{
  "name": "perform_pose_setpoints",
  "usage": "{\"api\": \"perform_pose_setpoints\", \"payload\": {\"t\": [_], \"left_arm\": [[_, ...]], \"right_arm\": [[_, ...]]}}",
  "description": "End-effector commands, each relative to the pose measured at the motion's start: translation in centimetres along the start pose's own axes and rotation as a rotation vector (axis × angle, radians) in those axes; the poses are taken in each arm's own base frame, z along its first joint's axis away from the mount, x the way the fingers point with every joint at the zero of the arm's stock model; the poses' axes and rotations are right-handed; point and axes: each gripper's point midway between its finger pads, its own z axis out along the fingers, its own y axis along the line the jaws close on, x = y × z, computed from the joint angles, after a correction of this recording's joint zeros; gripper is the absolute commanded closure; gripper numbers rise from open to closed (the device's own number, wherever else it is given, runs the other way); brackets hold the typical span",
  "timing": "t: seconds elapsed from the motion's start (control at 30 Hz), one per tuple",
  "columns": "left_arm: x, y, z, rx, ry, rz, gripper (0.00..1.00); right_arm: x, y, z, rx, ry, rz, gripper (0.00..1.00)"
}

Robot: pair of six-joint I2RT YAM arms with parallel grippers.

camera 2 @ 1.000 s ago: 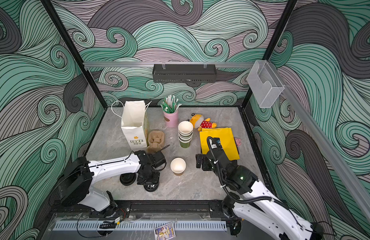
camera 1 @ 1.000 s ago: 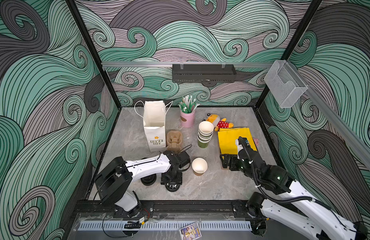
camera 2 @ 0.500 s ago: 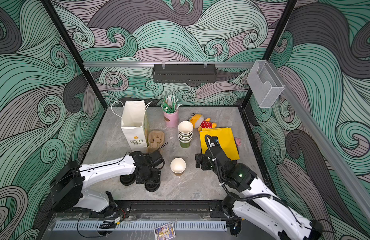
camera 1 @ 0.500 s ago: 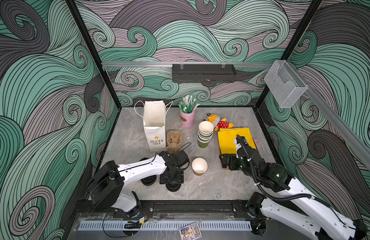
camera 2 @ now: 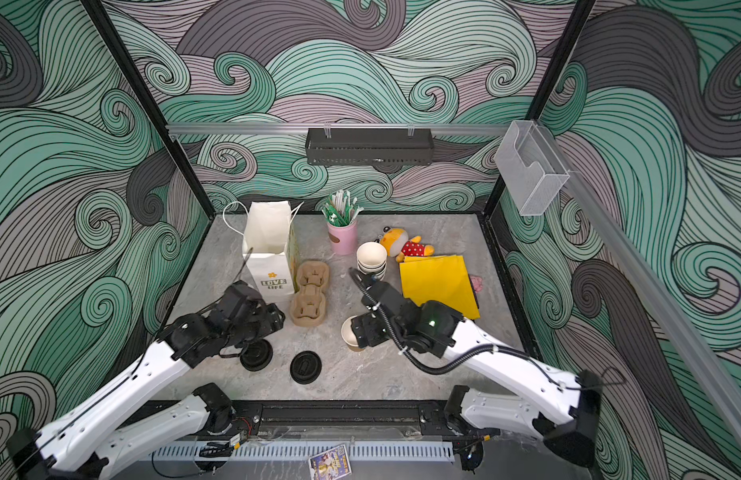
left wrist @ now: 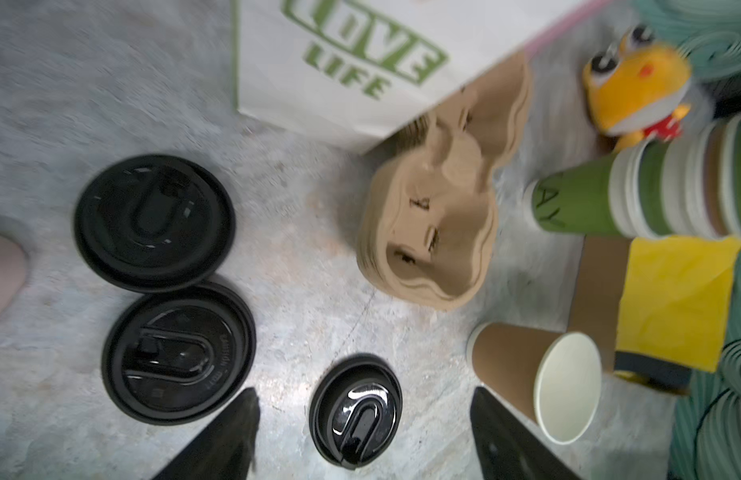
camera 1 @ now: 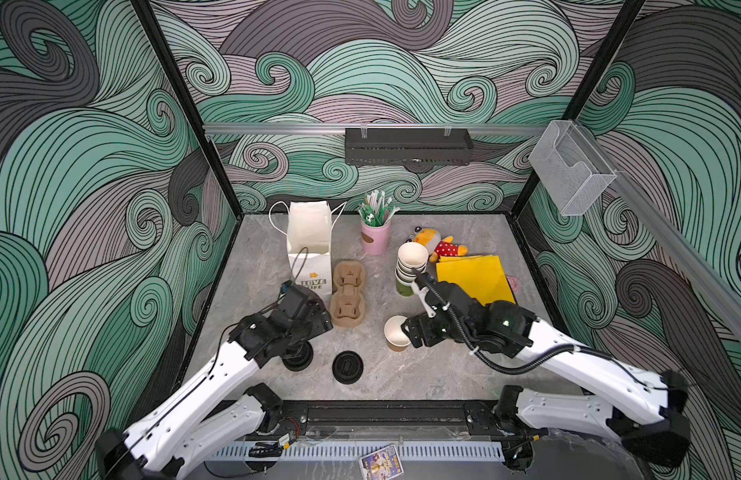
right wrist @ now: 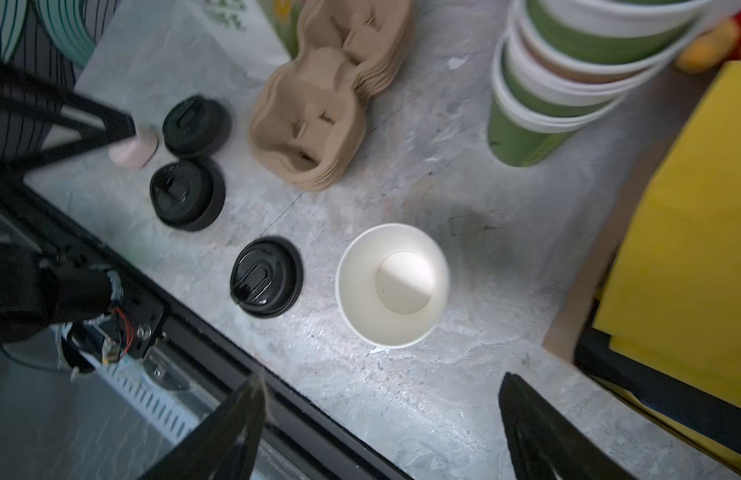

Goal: Pack the takeout coffee

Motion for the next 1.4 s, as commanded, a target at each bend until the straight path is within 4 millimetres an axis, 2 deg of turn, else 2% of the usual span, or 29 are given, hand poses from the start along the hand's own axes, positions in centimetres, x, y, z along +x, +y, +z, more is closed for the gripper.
{"api": "perform_pose_setpoints", "payload": {"t": [0.0,0.1,0.2,0.37,0.43,0.63,0.7,0.87,1.07,1.37], "left_arm": [[-2.8,1.8,-1.1,-0.003,-0.135,-0.058,0.17],[-3.6,3.5,-1.2,-0.041,-0.134,-0.097,0.15],[-4.4,5.5,-1.4,-0.091,-0.142,-0.154,0.13],[-5.1,9.6,-2.0,-0.178,-0.182,-0.312,0.13],[-5.0,10.4,-2.2,-0.185,-0.203,-0.369,0.13],[-4.2,10.4,-2.0,-0.138,-0.219,-0.408,0.13],[-3.9,10.5,-2.2,-0.147,-0.208,-0.395,0.13],[-3.7,10.5,-3.2,-0.162,-0.201,-0.372,0.14],[-4.5,9.8,-4.8,-0.124,-0.269,-0.342,0.15],[-4.2,10.1,-5.3,-0.138,-0.27,-0.348,0.16]], "right_arm": [[0.6,4.3,1.8,-0.038,0.058,-0.113,0.12],[1.3,7.7,4.7,-0.041,0.111,-0.108,0.12],[1.9,9.8,7.2,0.001,0.144,-0.079,0.1],[3.1,10.9,10.4,0.063,0.211,0.087,0.06],[3.8,11.5,11.7,0.063,0.246,0.138,0.05],[4.8,13.3,14.2,0.082,0.342,0.101,0.05],[5.1,13.3,14.8,0.107,0.363,0.066,0.05],[5.8,11.9,16.6,0.182,0.39,0.033,0.11],[6.4,11.4,17.6,0.232,0.422,0.007,0.13],[5.8,11.5,18.2,0.244,0.409,-0.003,0.18]]}}
